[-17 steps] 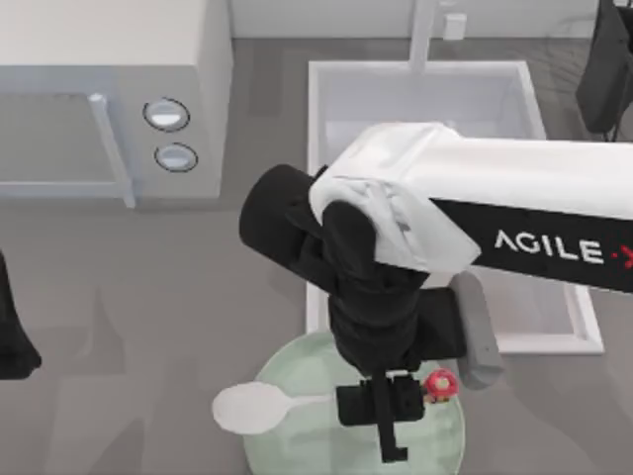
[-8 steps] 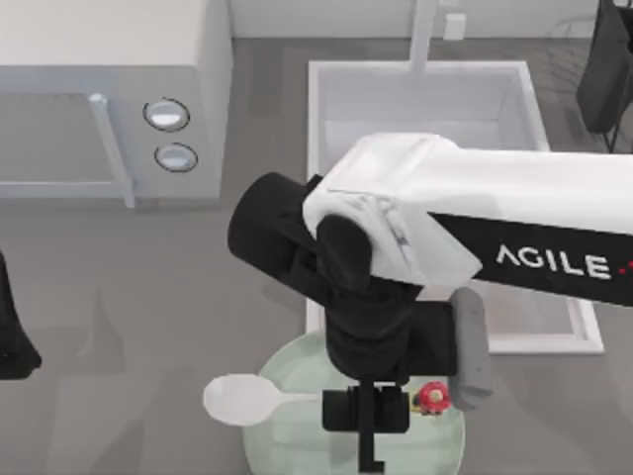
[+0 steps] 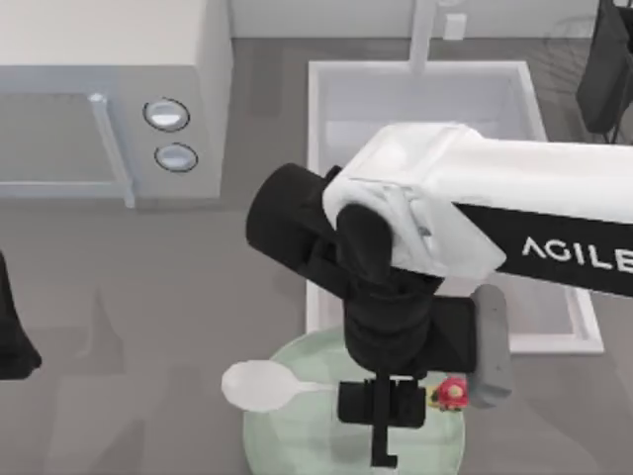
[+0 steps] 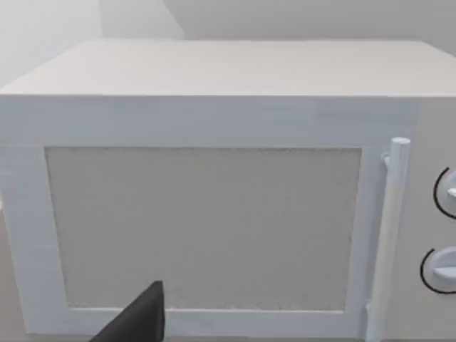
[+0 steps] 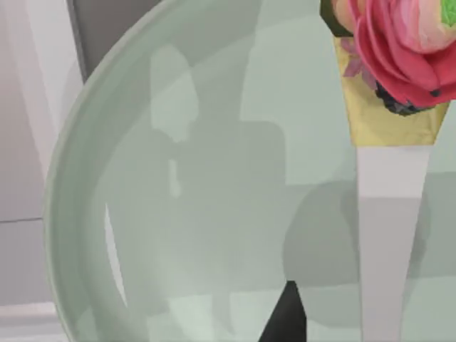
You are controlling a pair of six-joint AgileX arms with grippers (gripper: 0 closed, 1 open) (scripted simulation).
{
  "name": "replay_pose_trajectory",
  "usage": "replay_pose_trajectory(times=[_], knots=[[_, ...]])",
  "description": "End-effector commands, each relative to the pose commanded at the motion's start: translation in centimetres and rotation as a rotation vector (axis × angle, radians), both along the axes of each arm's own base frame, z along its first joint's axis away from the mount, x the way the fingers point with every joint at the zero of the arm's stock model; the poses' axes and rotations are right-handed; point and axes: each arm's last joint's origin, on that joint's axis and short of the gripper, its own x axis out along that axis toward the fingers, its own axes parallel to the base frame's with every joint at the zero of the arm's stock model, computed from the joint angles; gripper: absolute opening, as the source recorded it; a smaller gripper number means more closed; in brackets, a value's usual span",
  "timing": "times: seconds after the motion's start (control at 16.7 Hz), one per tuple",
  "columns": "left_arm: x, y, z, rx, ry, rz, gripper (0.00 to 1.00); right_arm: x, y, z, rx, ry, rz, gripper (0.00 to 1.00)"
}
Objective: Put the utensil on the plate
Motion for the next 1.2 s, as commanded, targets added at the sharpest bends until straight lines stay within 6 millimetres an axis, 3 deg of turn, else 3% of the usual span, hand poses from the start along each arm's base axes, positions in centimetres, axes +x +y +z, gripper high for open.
replay_pose_trajectory(times=[0.36, 0.72, 0.96, 1.2], knots=[[0.0, 0.0, 0.0, 0.000, 0.000, 0.000, 1.00, 0.3, -1.6, 1.3, 0.003, -0.033, -0.066, 0.00], [0.0, 0.0, 0.0, 0.000, 0.000, 0.000, 1.00, 0.8, -1.4, 1.9, 0.057, -0.060, -0.060, 0.00], [0.0, 0.0, 0.0, 0.000, 0.000, 0.000, 1.00, 0.8, -0.3, 1.1, 0.091, -0.063, -0.016, 0.00], [0.0, 0.0, 0.0, 0.000, 0.000, 0.000, 1.00, 0.5, 1.0, -0.9, 0.095, -0.048, 0.033, 0.00]])
